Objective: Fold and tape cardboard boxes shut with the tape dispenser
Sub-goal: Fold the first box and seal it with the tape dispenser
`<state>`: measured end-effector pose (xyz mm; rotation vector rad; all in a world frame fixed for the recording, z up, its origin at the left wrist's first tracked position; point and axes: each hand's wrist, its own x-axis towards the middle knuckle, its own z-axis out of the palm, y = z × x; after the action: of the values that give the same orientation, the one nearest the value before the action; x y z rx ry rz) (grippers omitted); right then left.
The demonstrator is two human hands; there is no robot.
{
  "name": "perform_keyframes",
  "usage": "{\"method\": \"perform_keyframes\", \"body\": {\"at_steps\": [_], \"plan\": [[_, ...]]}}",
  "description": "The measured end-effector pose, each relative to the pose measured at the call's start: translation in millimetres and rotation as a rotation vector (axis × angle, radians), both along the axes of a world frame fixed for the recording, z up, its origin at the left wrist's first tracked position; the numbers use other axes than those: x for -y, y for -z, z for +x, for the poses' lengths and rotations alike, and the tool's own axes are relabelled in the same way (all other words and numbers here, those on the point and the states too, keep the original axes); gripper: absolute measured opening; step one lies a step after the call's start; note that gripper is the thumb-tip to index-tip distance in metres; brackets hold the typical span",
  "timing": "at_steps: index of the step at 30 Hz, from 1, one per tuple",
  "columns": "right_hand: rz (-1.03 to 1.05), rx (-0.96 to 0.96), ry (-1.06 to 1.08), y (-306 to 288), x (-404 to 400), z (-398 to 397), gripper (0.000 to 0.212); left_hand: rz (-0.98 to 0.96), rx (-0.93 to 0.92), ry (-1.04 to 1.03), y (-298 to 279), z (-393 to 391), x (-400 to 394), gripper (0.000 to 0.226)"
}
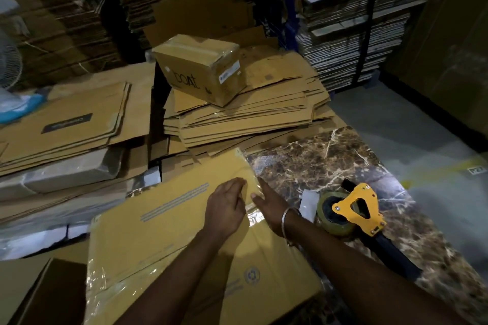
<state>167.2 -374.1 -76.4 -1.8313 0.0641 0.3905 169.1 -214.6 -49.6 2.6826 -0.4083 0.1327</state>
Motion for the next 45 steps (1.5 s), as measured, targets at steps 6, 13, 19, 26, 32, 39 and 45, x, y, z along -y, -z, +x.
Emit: {"method": "perform_keyframes", "body": {"at_steps": [6,13,19,26,32,39,45], "plan": [[-0.055,0.015,0.033,0,0,-3,0.059,0.251,-0.059,0.183,-10,66,2,0.064],[-0.066,0.017,0.032,-1,3,-4,0.058,0.485,0.154,0.592,-19,117,-7,0.043],[-0.03,-0.035,0.019,0,4,-4,0.06,0.626,0.004,0.566,-37,139,12,0.068],[-0.013,-0.054,0.022,0,7,-5,0.061,0.635,-0.219,0.286,-35,146,45,0.05],[0.035,-0.084,0.04,1,6,-4,0.061,0.195,-0.215,-0.171,-24,148,37,0.066],[0.043,-0.104,0.045,5,6,-2,0.062,0.162,-0.279,-0.263,-20,153,40,0.035],[0.021,-0.088,0.033,4,6,-3,0.063,0.487,-0.287,0.008,-33,165,38,0.038]]}}
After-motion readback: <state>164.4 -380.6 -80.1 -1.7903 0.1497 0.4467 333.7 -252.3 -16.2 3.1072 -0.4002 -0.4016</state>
